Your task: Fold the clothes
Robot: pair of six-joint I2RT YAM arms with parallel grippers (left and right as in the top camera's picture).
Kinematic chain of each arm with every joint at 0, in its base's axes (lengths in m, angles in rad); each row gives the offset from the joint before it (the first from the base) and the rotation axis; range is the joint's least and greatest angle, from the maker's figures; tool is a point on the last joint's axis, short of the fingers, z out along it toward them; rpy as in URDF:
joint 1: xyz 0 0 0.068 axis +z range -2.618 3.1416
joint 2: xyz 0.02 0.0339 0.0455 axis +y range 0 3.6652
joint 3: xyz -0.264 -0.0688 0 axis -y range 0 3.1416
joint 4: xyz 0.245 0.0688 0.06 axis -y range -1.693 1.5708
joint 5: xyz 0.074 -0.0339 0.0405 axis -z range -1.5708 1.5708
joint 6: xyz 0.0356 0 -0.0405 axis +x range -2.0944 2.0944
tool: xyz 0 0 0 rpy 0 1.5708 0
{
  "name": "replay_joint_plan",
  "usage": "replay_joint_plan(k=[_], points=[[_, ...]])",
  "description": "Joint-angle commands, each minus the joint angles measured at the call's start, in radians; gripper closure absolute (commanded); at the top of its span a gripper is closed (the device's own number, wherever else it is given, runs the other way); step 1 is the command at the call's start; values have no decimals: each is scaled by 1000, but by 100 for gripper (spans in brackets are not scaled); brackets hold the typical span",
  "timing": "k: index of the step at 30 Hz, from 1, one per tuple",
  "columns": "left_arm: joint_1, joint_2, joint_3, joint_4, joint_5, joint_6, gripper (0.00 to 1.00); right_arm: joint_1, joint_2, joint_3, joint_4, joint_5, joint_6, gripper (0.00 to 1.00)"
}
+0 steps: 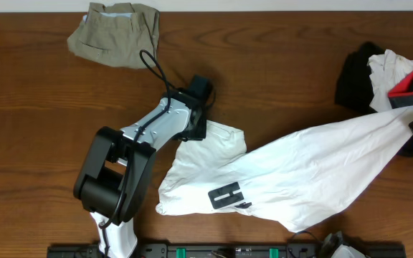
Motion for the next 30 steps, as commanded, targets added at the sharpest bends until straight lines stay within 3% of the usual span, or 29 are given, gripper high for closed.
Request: replay_joint_plan(k=[1, 6, 9, 19, 30], points=[[5, 32, -6, -9, 0, 7, 71, 8, -3, 24, -6, 3, -23, 99], [5, 32, -6, -9, 0, 8, 81, 8, -3, 24, -7, 4, -30, 99], [5, 32, -6, -9, -1, 11, 94, 8, -3, 24, -6, 4, -30, 99], [35, -79, 26, -57, -1, 24, 94, 8, -3, 24, -18, 29, -67, 99], [99, -534, 27, -105, -2, 37, 94, 9, -13, 54, -15, -3, -66, 99]])
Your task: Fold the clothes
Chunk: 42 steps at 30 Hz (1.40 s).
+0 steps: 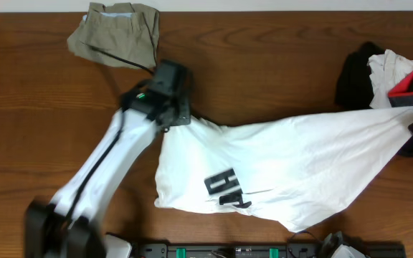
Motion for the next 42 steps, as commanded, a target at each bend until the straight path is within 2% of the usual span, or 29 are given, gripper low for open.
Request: replay_joint_plan(k=[1, 11, 13, 19, 29, 31, 36, 39, 40, 42], points=[[15, -156, 23, -18, -5, 13, 94, 9, -13, 52, -4, -17, -17, 99], [15, -527, 23, -58, -5, 11, 94, 9, -14, 188, -103, -35, -18, 99], [15, -592, 26, -64, -5, -19, 94, 9, -14, 224, -137, -46, -18, 99], [15, -760, 99, -69, -1, -37, 94, 9, -14, 345, -200, -132, -60, 99], [15, -833, 262, -105, 61, -83, 89, 9, -14, 463, -236, -271, -50, 99], [15, -834, 275, -88, 58, -82, 94, 9, -13, 463, -227, -270, -40, 99], [15, -832, 277, 27, 40, -82, 94, 9, -8, 459, -156, -258, 8, 99], [15, -829, 276, 24, 40, -81, 94, 9, -6, 458, -147, -259, 16, 99], [15, -826, 275, 6, 41, -82, 87, 9, -5, 458, -153, -258, 15, 99], [15, -811, 266, -53, 42, -82, 64, 9, 1, 457, -165, -258, 6, 99]])
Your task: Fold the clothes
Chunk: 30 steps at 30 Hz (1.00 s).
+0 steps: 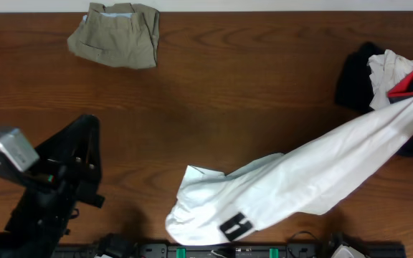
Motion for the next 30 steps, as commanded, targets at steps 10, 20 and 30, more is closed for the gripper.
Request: replay_joint_plan(k=[10, 20, 30], points=[[4, 296, -126, -375, 190, -3, 18, 4, 57, 0, -39, -11, -19, 99], [4, 606, -345, -391, 410, 108, 18, 4, 60, -1, -52, 32, -61, 99], [4, 670, -565, -287, 441, 166, 14, 4, 64, -1, -58, 42, -64, 99]])
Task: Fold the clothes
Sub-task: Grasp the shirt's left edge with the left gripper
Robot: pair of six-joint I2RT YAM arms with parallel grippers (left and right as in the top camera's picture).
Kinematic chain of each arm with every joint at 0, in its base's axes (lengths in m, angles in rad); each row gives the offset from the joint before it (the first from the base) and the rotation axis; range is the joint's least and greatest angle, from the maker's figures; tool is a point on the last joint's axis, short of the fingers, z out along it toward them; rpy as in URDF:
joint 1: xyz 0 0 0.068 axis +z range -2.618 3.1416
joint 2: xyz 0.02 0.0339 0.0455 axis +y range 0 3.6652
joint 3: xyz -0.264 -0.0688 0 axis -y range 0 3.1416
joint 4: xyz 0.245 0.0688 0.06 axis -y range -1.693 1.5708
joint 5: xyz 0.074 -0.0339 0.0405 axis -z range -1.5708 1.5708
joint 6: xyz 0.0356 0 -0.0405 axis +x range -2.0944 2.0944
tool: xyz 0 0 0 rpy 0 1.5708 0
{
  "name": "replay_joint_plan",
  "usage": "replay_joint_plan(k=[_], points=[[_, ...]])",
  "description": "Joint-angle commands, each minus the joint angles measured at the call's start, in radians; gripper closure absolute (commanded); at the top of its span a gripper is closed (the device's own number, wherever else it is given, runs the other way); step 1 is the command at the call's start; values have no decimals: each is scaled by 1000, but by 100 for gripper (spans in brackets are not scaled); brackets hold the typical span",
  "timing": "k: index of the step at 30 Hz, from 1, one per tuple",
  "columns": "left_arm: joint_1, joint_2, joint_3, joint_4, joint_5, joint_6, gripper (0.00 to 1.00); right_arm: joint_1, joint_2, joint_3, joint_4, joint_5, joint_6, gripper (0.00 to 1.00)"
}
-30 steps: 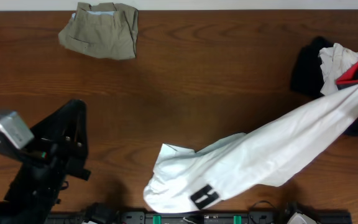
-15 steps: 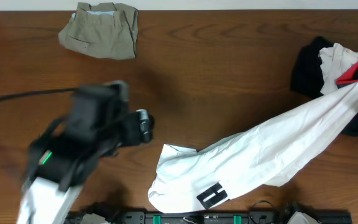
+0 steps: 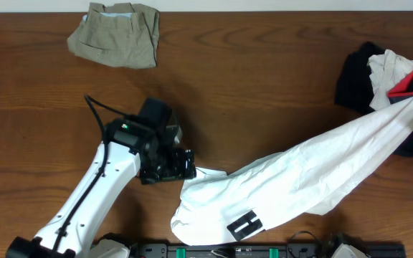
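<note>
A white shirt with a black graphic lies stretched across the table, from the front centre up to the right edge. My left gripper sits at the shirt's upper left corner, its fingers pointing right and spread, with nothing seen between them. The shirt's far end rises toward a dark shape at the right edge. Whether that is my right gripper, and whether it holds the cloth, cannot be told.
Folded khaki shorts lie at the back left. A pile of black, white and red garments sits at the back right. A dark rail runs along the front edge.
My left arm was drawn back to the far left, away from the shirt; now it reaches right, with the gripper at the shirt's upper left corner. The shirt has barely shifted.
At first my left gripper was on the shirt's left part mid-table, the shirt bunched there. Then it was further back with the shirt spread wider. Then the arm was off at the left and the shirt lay narrower near the front. Now the gripper is back at the shirt's corner.
</note>
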Motion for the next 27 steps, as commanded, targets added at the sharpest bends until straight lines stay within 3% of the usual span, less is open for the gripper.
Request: replay_joint_plan(k=[1, 6, 13, 27], points=[[4, 1, -70, 35, 70, 33, 13, 4, 1, 3, 1, 5, -21, 99], [4, 1, -204, 185, 237, 27, 12, 4, 1, 3, 1, 5, -21, 99], [4, 1, -313, 302, 241, -27, 12, 4, 1, 3, 1, 5, -21, 99], [4, 101, -320, 381, 249, -69, 12, 4, 5, 3, 0, 5, -21, 99]])
